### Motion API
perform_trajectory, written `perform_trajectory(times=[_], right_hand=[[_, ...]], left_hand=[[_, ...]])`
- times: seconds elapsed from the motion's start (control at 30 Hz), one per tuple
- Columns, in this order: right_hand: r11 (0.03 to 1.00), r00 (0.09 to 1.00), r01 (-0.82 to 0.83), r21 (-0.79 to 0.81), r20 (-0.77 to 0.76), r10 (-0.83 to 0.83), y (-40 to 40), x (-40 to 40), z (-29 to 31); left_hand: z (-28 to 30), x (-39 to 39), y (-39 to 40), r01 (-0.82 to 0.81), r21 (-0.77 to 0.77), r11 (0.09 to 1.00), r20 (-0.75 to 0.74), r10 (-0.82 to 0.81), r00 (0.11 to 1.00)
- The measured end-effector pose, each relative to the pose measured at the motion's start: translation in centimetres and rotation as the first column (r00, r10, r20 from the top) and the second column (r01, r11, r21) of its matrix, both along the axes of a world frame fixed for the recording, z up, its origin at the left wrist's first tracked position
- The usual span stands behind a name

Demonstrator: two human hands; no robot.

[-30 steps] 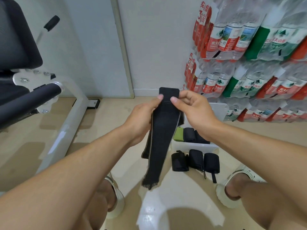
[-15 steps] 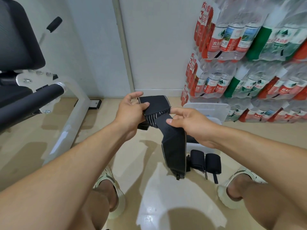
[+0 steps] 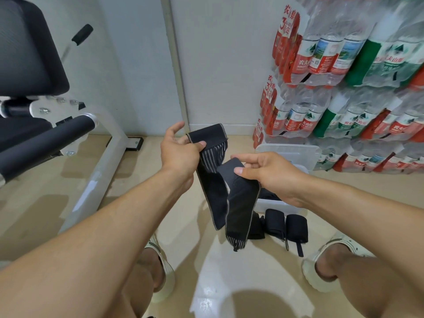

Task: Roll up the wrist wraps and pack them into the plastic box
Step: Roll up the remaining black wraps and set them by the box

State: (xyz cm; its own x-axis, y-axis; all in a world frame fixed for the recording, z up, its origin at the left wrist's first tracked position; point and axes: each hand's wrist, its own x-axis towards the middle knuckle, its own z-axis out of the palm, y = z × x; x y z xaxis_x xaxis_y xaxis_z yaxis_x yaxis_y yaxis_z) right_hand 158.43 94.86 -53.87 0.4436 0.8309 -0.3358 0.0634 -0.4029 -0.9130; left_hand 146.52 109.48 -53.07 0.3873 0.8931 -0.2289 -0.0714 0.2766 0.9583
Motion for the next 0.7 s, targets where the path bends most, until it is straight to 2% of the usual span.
perform_trajectory(times=[0.2,0.3,0.47,0.7], right_hand=[[0.984,0.994,0.110,0.143,-0.007,-0.110,0.1,-0.5,0.5],[0.968,0.982,0.191,0.161,-0.041,-0.187,0.3,-0.5,0.5],[0.963,0.975,0.221,0.154,-0.073,-0.212,0.6,-0.7,-0.1],[0.952,0.966,0.258,0.167,-0.074,-0.248,0.6,-0.7,0.3]], left_hand=[[-0.3,0.0,-0.9,0.132,0.047,0.990,-0.023,-0.131,0.991],[-0.3,0.2,-1.6,0.156,0.028,0.987,-0.011,-0.156,0.988],[-0.1,0.4,-2.0,0.170,-0.019,0.985,0.075,-0.168,0.983],[-0.1,0.4,-2.3,0.197,-0.003,0.980,0.075,-0.197,0.978]])
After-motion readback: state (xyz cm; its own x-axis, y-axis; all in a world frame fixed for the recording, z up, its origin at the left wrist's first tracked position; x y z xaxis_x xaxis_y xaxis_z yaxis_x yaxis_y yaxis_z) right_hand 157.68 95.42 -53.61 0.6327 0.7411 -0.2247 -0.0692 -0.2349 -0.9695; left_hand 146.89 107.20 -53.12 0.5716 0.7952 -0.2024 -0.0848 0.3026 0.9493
